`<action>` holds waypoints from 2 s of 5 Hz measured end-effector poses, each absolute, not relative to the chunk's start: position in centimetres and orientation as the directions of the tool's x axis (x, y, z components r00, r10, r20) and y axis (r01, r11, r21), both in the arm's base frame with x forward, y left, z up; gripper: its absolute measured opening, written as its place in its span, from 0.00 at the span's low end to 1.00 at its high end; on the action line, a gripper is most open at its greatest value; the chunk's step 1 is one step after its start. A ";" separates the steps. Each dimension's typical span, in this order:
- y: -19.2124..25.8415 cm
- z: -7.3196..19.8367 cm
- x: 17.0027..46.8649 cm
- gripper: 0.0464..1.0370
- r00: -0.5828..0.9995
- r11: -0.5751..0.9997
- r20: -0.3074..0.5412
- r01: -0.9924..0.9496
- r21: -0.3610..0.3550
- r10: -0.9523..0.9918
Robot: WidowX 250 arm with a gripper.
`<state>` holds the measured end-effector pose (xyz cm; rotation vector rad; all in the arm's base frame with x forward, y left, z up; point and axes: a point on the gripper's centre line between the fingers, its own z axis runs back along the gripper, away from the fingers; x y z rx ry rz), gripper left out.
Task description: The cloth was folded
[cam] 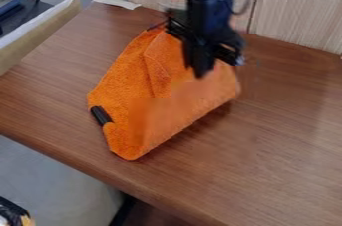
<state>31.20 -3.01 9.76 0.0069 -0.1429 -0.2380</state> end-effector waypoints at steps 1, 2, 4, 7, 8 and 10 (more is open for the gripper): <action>-0.1 9.0 32.6 0.05 0.975 0.983 0.126 0.178 0.034 -0.181; 2.2 7.1 33.3 0.05 0.987 0.992 0.098 0.128 0.018 -0.130; 4.0 3.5 35.1 0.07 0.992 0.992 0.043 0.122 -0.009 -0.122; 3.9 4.1 34.9 0.83 0.993 0.995 0.056 0.103 -0.011 -0.102; 3.8 4.4 34.9 0.97 0.992 0.994 0.057 0.112 -0.015 -0.111; 3.8 8.1 34.8 0.96 0.989 0.993 0.095 0.117 -0.007 -0.116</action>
